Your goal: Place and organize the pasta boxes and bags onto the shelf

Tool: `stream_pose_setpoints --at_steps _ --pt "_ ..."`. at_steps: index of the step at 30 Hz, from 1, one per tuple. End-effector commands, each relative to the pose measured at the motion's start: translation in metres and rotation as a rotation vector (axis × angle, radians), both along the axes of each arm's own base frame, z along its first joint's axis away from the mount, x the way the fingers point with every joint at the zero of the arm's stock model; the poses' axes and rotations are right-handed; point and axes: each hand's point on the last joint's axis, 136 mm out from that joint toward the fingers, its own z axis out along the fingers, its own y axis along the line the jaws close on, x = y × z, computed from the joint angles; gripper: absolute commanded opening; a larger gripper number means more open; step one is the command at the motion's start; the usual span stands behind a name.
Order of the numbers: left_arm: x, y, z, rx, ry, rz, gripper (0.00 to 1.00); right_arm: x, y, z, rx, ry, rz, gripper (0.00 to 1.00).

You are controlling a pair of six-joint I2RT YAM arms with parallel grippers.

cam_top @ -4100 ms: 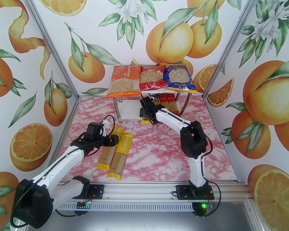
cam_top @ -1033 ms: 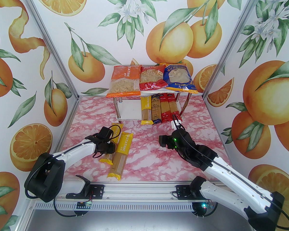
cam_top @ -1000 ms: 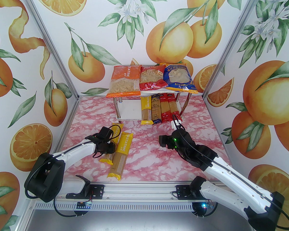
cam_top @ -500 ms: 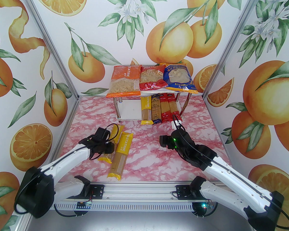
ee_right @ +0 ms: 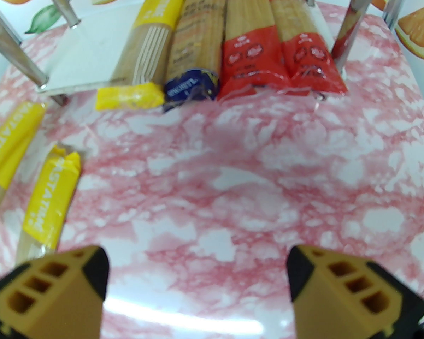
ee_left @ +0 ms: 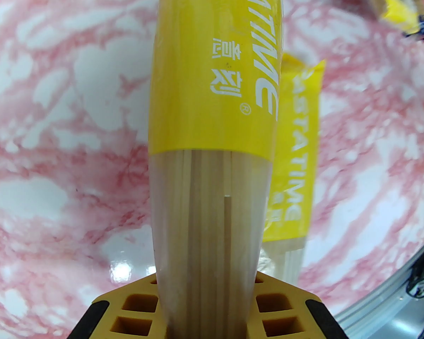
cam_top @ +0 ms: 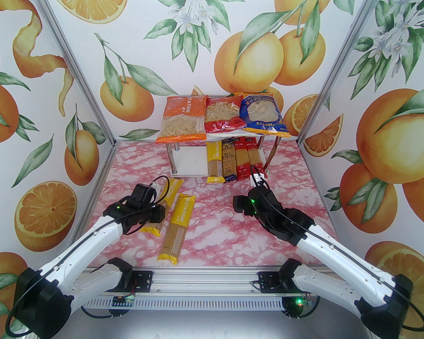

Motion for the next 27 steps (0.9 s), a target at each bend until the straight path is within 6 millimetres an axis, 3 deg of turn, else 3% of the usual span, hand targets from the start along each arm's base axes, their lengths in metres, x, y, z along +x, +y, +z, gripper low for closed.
stream_pose_setpoints --at_steps 1,11,27 --pt "0.019 -0.018 0.057 -0.108 -0.161 -0.040 0.00 0.003 -0.007 0.012 -0.012 -0.023 -0.035 0.88" --pt "0.004 -0.031 0.078 -0.236 -0.169 -0.068 0.00 0.007 -0.008 0.024 -0.025 -0.048 -0.038 0.87" --pt "0.062 -0.075 0.117 -0.362 -0.307 -0.095 0.00 0.010 0.000 0.014 -0.040 -0.021 -0.008 0.87"
